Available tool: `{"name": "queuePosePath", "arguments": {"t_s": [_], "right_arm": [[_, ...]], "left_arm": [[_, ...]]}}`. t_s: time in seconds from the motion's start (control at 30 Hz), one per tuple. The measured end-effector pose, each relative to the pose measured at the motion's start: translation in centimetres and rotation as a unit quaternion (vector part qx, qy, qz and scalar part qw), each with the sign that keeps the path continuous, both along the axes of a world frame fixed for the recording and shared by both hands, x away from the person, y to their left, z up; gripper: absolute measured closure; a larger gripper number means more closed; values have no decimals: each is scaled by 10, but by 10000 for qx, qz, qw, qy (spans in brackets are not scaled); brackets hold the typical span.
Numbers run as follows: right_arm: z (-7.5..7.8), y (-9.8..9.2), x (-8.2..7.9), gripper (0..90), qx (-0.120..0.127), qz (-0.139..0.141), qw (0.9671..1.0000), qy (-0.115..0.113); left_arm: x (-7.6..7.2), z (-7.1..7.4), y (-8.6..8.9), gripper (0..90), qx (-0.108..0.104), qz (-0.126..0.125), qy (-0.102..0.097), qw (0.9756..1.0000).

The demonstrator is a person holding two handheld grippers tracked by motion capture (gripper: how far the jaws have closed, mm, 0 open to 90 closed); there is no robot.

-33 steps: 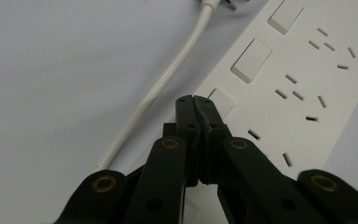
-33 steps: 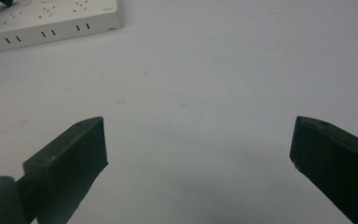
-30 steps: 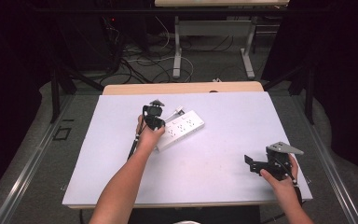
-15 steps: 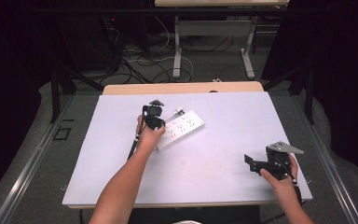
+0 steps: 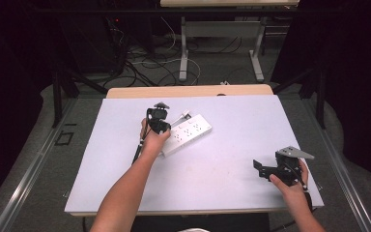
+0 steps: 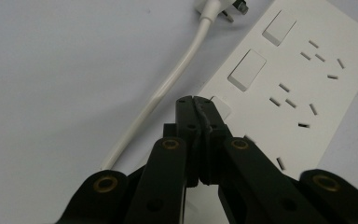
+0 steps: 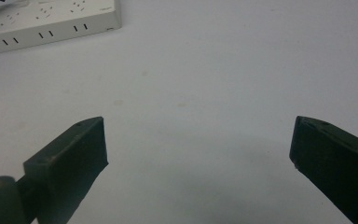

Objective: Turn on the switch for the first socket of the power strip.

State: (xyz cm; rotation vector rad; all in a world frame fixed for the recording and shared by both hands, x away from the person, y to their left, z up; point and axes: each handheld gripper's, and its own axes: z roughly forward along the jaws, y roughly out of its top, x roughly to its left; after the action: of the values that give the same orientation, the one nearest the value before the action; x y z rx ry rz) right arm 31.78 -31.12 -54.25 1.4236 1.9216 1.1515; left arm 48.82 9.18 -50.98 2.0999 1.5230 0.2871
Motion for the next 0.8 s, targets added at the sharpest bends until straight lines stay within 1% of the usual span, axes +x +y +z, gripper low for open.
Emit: {"name": "queuePosePath", "arguments": {"t_s": [0.07,0.17,0.2,0.27,0.3,0.33,0.43,0.47,0.5,0.57,0.67,0.7,0.73,0.8], "right_arm": [[0,0,0,35,19,-15,10000,30],[-1,1,0,35,-2,-7,10000,23],[-1,1,0,35,-5,-5,10000,22],[-1,1,-1,35,13,-20,10000,40],[-1,2,-2,35,4,-53,10000,13],[-1,1,-3,36,-9,-16,10000,33],[1,0,-5,36,-10,-42,10000,10],[1,0,-6,37,9,-67,10000,0],[1,-1,-6,37,-25,-46,10000,-26],[1,-1,-7,38,4,-114,9999,-41],[2,-3,-7,38,4,-69,10000,-28],[1,-2,-6,38,21,-106,9999,-40],[1,-2,-6,38,29,-86,10000,-8],[1,-2,-6,38,-3,-99,9999,-47]], "left_arm": [[0,1,0,900,-26,-5,-13,10000],[-1,1,1,894,-56,3,-83,9999],[-1,2,0,892,-84,11,-78,9999],[-2,3,1,889,-53,-19,-102,9999],[-3,5,1,888,-48,-25,-107,9999],[-4,5,1,886,-58,-22,-121,9999],[-5,9,2,877,-89,-63,-192,9998],[-5,10,3,871,-88,-68,-200,9997],[-6,11,3,864,-114,-68,-226,9997],[-6,13,4,845,-132,-82,-245,9996],[-7,15,5,825,-187,-84,-251,9995],[-7,16,6,820,-190,-92,-258,9994],[-8,16,6,811,-210,-93,-244,9994],[-9,18,8,796,-248,-119,-252,9993]]}}
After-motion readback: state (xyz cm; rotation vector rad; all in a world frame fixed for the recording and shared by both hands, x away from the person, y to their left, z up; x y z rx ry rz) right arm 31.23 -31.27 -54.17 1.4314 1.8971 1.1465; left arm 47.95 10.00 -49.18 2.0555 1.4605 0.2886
